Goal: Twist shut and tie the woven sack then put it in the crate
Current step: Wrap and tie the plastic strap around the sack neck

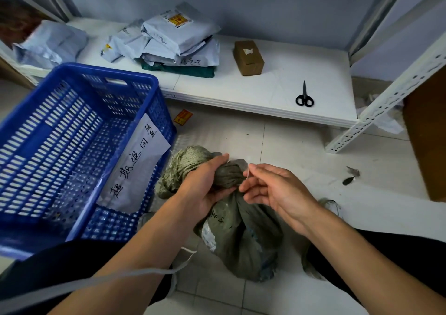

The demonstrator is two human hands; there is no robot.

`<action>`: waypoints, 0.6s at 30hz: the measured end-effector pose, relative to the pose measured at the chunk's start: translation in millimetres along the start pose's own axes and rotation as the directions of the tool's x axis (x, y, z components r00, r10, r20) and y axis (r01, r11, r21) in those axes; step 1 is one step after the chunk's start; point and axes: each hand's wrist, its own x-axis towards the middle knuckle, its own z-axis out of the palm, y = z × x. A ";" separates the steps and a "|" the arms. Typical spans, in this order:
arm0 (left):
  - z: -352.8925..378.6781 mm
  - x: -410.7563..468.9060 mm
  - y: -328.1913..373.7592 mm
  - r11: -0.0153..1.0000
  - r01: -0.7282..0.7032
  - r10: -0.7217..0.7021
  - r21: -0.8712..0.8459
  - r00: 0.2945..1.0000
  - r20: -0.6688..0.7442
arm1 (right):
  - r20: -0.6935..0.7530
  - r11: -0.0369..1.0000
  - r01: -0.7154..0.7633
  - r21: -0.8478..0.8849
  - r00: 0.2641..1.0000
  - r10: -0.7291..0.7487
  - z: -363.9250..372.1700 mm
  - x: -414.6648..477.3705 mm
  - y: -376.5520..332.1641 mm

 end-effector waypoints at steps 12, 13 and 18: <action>1.1 -1.2 2.3 0.998 -0.010 0.009 -0.059 1.000 -0.028 | 0.002 0.999 0.002 0.036 1.000 -0.002 2.6 2.2 -4.8; 1.1 -1.6 2.2 0.998 -0.008 0.006 -0.067 1.000 -0.023 | -0.015 1.000 0.007 0.026 1.000 -0.007 3.4 1.4 -4.3; 1.2 -2.2 4.3 0.994 0.010 -0.008 -0.108 1.000 0.014 | -0.043 0.999 0.005 0.045 0.999 -0.003 6.1 0.7 -6.6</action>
